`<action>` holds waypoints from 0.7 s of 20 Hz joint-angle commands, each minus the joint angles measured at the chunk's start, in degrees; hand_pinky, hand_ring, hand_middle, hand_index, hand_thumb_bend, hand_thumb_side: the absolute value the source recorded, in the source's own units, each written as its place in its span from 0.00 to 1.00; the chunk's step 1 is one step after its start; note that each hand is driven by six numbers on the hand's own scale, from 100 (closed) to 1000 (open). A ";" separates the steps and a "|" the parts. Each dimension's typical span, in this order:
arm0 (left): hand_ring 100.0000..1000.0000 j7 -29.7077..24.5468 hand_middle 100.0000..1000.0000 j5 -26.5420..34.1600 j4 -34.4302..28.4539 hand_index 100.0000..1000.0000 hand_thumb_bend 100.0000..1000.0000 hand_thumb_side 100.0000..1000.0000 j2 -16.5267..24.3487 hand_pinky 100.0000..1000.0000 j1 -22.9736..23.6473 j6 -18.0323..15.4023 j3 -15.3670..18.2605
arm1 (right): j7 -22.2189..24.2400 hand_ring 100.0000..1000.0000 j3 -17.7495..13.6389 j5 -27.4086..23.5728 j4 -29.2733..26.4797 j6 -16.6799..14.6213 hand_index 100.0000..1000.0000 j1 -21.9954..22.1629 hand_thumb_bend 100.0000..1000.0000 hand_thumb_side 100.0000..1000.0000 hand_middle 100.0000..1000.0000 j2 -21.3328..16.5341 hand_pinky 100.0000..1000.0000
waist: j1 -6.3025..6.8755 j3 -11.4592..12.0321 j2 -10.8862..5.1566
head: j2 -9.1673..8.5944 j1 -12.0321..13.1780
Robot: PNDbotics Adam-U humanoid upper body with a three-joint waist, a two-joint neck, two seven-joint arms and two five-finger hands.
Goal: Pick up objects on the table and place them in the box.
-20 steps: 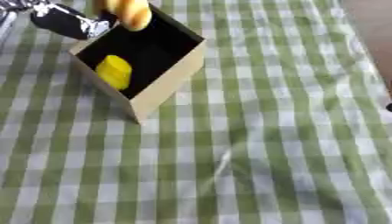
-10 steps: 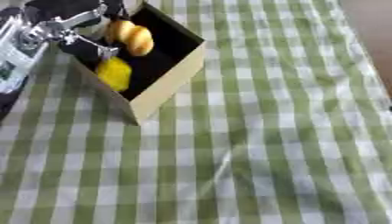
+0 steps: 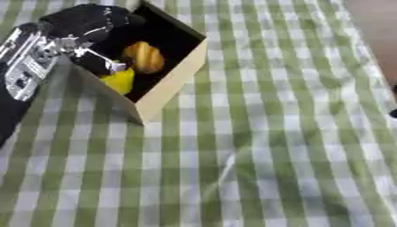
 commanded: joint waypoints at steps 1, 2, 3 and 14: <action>0.78 1.64 0.77 -1.59 -0.09 0.93 0.12 0.18 0.19 0.75 -0.83 0.13 1.15 | 0.16 0.77 -0.25 -0.38 -0.94 0.32 0.79 0.07 0.00 0.47 0.47 -0.46 0.91 | -0.25 0.08 -1.32 | -0.23 -0.19; 0.78 1.85 0.77 -1.40 -0.27 0.93 0.12 0.18 0.15 0.75 -0.82 0.17 1.29 | 0.22 0.77 -0.24 -0.35 -0.94 0.42 0.79 0.11 0.00 0.47 0.47 -0.36 0.91 | -0.26 0.12 -1.33 | -0.22 -0.29; 0.78 1.86 0.77 -1.10 -0.68 0.93 0.11 0.18 0.19 0.75 -0.83 0.21 1.34 | 0.28 0.77 -0.25 -0.29 -0.94 0.55 0.79 0.17 0.00 0.47 0.47 -0.26 0.91 | -0.26 0.18 -1.34 | -0.17 -0.37; 0.73 -0.78 0.73 9.79 -11.32 0.88 0.00 0.14 1.95 0.74 -1.81 3.38 3.61 | 0.50 0.77 -0.16 -0.37 -0.94 1.62 0.79 0.51 0.00 0.47 0.47 -0.26 0.91 | -0.28 0.92 -2.06 | 0.46 -1.01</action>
